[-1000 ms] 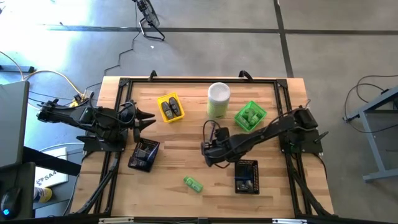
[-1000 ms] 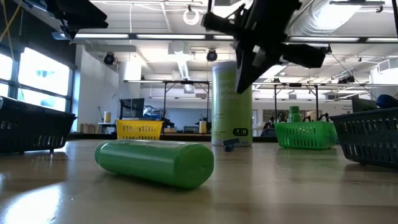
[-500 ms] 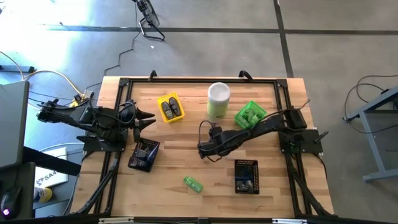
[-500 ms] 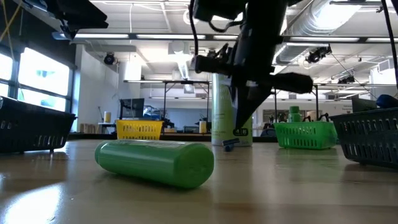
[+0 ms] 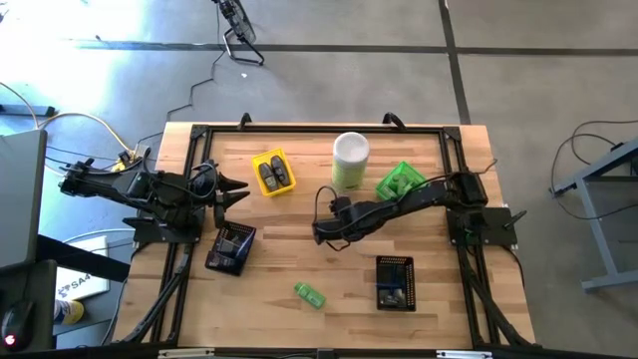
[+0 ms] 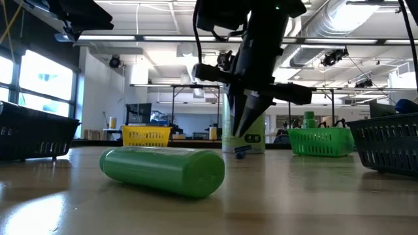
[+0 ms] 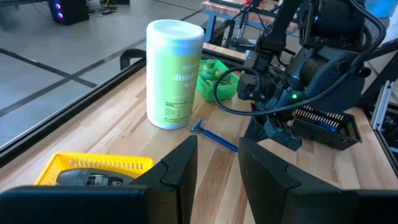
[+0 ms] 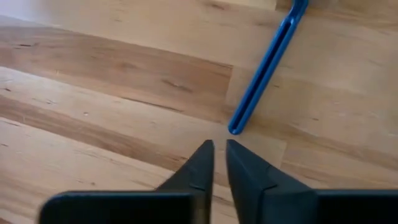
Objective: Pick & Place Travel size toiletries
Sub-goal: Put the blue razor into the right black bin
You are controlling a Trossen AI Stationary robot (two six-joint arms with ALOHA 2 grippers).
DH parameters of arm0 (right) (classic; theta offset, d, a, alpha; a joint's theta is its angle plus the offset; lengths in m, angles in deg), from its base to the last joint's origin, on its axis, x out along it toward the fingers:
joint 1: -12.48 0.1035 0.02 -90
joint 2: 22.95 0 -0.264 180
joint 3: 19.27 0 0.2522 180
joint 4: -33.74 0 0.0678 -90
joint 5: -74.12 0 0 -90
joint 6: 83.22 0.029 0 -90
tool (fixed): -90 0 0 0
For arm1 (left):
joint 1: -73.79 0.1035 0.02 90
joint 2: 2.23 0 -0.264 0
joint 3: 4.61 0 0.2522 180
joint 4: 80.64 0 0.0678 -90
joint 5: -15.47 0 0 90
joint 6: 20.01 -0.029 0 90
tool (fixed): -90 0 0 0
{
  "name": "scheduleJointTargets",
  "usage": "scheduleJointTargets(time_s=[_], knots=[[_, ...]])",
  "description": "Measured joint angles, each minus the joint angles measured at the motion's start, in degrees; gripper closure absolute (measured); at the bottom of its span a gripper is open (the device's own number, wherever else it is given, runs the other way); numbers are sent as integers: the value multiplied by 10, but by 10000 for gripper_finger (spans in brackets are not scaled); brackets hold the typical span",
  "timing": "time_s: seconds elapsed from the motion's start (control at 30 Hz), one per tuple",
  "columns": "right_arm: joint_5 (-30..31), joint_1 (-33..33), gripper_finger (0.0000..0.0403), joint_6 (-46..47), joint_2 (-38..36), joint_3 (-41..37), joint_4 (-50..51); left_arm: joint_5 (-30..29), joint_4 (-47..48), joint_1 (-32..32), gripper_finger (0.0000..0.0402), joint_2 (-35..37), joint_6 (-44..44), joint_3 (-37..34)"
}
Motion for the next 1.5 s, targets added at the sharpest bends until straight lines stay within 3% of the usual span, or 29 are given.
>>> scheduleJointTargets(time_s=[0.33,0.5,0.7,1.03,1.5], knots=[[26,0,186,5,0,0,-1,0,0,0,288,0,0,0],[40,0,133,22,0,0,3,0,0,0,288,0,0,0],[116,1,135,78,-1,-14,2,0,0,0,288,0,0,0],[118,-6,171,72,36,-19,-30,0,0,0,288,-1,0,0],[116,-5,177,87,72,-18,-41,-1,5,0,288,-1,0,0]])
